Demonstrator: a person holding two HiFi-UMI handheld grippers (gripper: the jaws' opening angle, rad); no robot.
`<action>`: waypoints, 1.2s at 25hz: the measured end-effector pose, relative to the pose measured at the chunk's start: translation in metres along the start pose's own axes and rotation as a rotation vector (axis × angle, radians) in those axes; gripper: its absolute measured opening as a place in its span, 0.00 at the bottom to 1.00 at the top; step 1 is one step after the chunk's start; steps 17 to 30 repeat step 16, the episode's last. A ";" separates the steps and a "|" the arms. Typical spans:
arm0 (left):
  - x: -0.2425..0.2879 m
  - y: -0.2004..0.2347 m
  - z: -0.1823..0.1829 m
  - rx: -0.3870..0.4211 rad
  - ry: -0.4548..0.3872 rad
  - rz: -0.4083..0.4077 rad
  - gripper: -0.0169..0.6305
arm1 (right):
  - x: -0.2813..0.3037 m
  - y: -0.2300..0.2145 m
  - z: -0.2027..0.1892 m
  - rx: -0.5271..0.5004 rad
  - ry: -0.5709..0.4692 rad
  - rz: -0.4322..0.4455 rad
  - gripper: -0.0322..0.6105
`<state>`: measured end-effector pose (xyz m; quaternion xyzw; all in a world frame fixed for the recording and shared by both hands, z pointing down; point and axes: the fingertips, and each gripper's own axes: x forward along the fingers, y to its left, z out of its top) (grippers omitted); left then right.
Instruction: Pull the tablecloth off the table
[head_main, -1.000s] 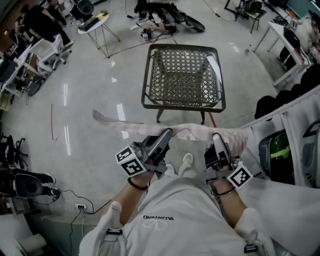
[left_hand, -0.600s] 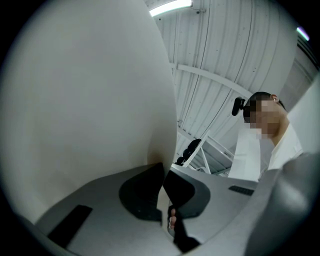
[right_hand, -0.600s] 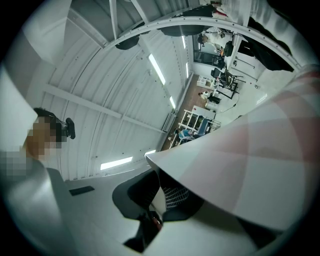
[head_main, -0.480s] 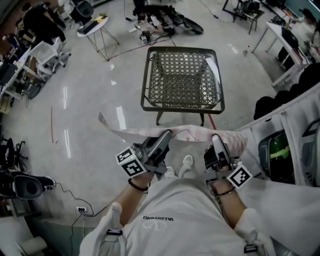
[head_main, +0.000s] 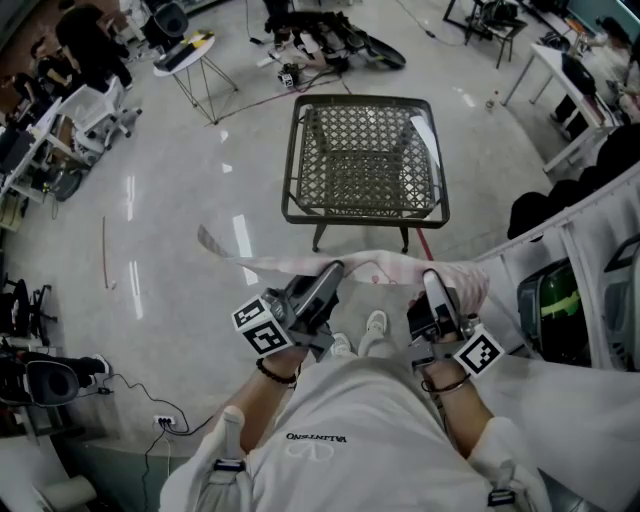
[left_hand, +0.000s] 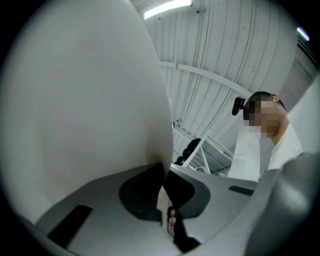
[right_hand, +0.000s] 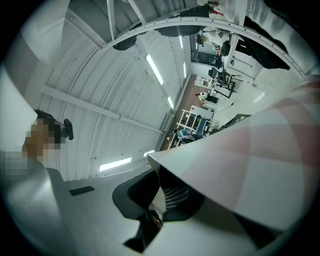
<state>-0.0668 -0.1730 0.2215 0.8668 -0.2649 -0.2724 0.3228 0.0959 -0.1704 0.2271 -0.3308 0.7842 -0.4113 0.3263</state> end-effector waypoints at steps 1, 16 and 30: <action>0.000 0.000 0.000 0.001 0.000 -0.001 0.03 | 0.000 0.000 0.000 0.000 0.001 -0.001 0.07; 0.002 0.001 -0.002 0.001 0.009 -0.003 0.03 | -0.001 0.000 0.001 -0.014 0.003 0.001 0.07; 0.002 0.001 -0.002 0.001 0.009 -0.003 0.03 | -0.001 0.000 0.001 -0.014 0.003 0.001 0.07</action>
